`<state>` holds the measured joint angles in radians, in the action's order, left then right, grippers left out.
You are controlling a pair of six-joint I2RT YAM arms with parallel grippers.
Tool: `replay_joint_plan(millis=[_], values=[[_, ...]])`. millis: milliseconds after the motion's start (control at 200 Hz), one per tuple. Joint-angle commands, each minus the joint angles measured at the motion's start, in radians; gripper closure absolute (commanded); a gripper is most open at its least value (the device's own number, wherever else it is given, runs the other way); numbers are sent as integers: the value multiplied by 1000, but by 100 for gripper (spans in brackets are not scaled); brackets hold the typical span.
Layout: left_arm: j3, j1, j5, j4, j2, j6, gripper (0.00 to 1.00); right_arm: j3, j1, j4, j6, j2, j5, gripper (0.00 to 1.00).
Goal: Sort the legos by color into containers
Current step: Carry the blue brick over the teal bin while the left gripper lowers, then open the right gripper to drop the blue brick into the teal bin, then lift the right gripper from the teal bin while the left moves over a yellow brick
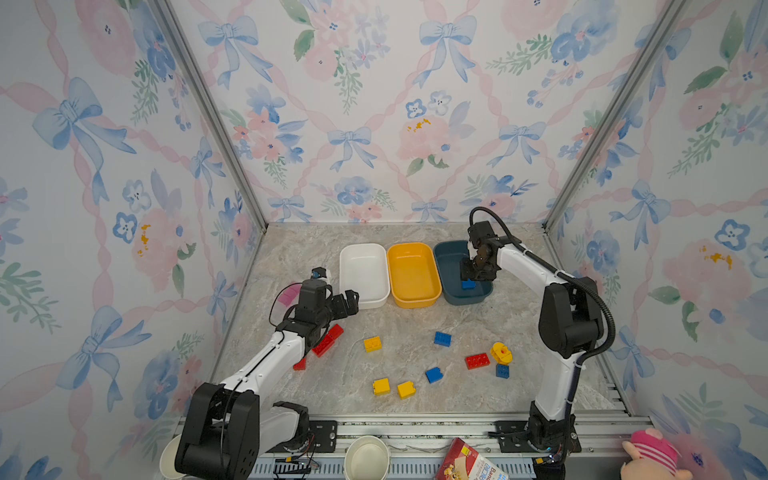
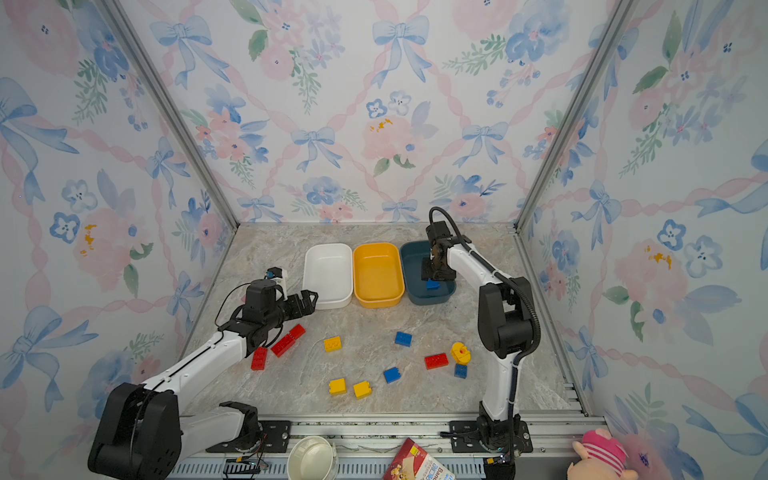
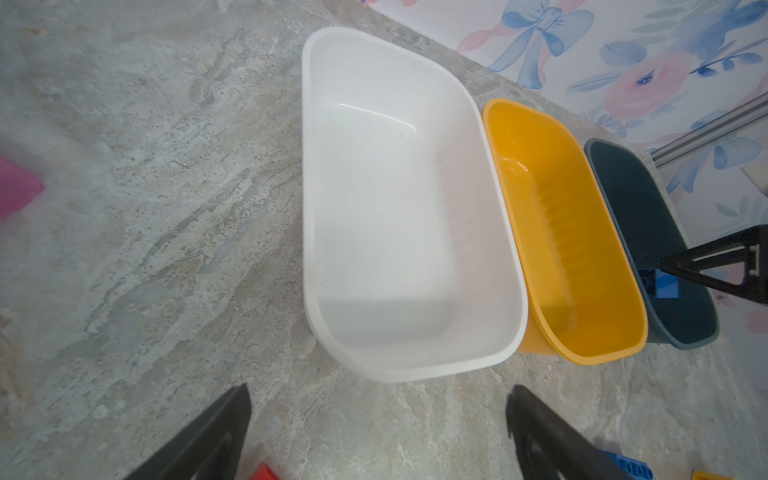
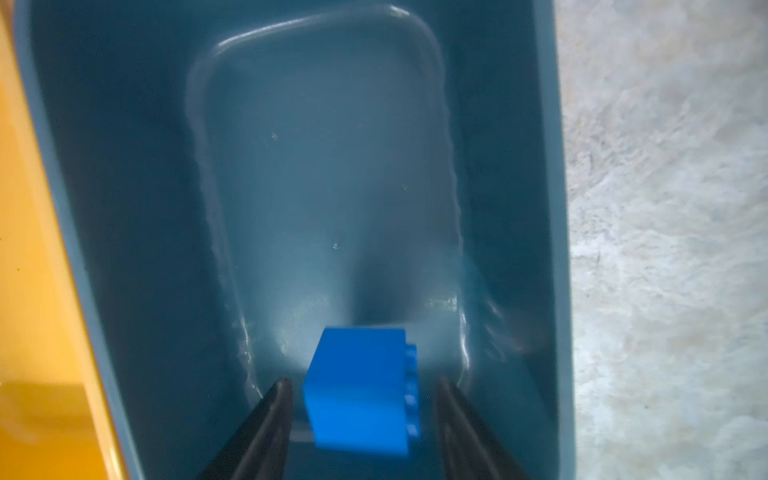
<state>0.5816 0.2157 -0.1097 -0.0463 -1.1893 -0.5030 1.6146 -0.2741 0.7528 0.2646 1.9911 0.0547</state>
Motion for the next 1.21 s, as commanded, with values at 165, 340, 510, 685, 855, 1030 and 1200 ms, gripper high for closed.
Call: replay_joint_plan(millis=[165, 340, 510, 685, 855, 1030, 1200], values=[[-1, 1, 10, 27, -4, -15, 2, 33, 7, 42, -8, -10, 12, 35], [-3, 1, 12, 40, 0, -19, 3, 33, 4, 48, -5, -30, 7, 33], [-1, 7, 13, 66, 6, -23, 3, 18, -3, 51, 0, -61, -1, 28], [-5, 22, 16, 89, 15, -40, 4, -21, -13, 49, 13, -104, -21, 22], [-8, 70, 33, 118, 21, -75, 6, -73, -34, 48, 21, -155, -23, 15], [23, 181, 79, 215, 8, -147, 8, -127, -48, 56, 33, -216, -22, 13], [93, 318, 179, 398, -36, -206, 10, -190, -55, 69, 45, -287, -24, 12]])
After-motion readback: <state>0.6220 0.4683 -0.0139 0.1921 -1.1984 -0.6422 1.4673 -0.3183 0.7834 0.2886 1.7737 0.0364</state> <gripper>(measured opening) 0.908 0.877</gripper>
